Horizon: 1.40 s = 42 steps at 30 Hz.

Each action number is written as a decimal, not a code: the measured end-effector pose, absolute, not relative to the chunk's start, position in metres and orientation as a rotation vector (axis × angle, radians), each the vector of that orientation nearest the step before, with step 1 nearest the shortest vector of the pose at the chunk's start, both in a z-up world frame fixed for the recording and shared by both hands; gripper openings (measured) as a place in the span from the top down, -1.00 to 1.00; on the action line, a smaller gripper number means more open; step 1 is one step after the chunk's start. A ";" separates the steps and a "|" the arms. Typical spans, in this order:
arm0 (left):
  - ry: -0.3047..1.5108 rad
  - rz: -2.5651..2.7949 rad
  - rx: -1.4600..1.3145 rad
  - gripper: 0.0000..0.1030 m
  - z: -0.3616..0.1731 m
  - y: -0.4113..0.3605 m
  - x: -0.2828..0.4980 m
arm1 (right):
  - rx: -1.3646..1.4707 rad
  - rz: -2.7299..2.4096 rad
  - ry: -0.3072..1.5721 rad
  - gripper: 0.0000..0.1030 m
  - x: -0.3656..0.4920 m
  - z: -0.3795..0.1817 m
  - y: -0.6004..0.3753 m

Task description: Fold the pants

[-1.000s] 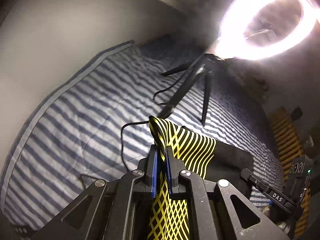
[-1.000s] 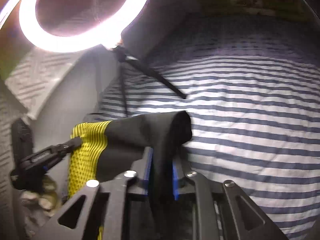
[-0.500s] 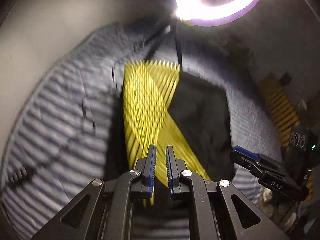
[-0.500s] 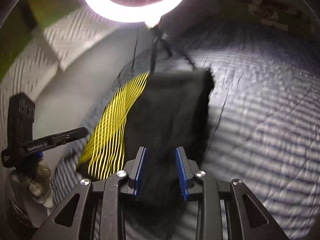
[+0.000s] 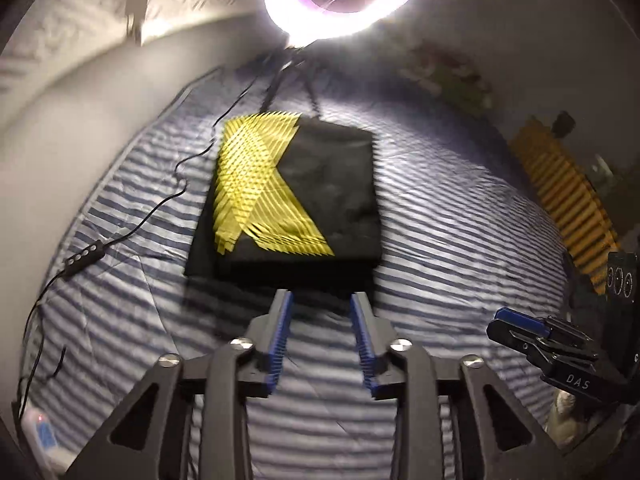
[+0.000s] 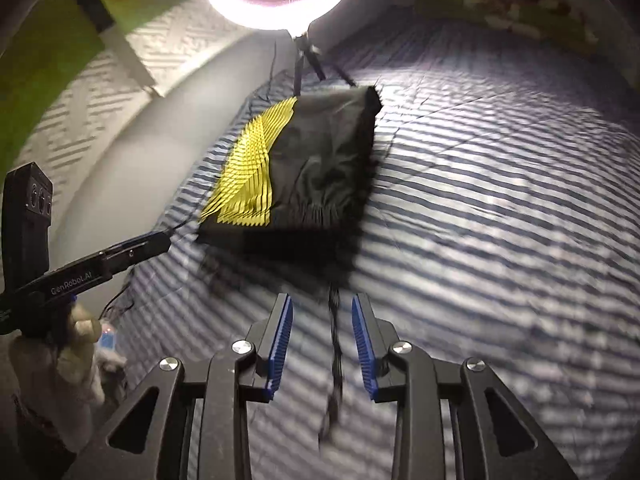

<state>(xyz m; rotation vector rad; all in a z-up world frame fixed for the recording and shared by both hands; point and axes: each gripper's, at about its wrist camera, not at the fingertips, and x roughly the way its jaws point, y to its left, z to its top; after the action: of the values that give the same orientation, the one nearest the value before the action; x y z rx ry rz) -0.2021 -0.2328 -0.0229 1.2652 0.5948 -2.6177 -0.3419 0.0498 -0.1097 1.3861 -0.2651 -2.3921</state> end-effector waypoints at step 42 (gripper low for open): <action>0.292 -2.672 1.163 -0.99 0.040 0.053 0.032 | 1.164 -2.867 -0.258 -0.74 0.015 -0.039 0.173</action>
<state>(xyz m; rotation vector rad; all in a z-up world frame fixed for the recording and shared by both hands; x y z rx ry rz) 0.0320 0.0528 0.0402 1.1633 0.2921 -2.6715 0.0150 0.1728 -0.0386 1.1639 -0.2582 -2.8675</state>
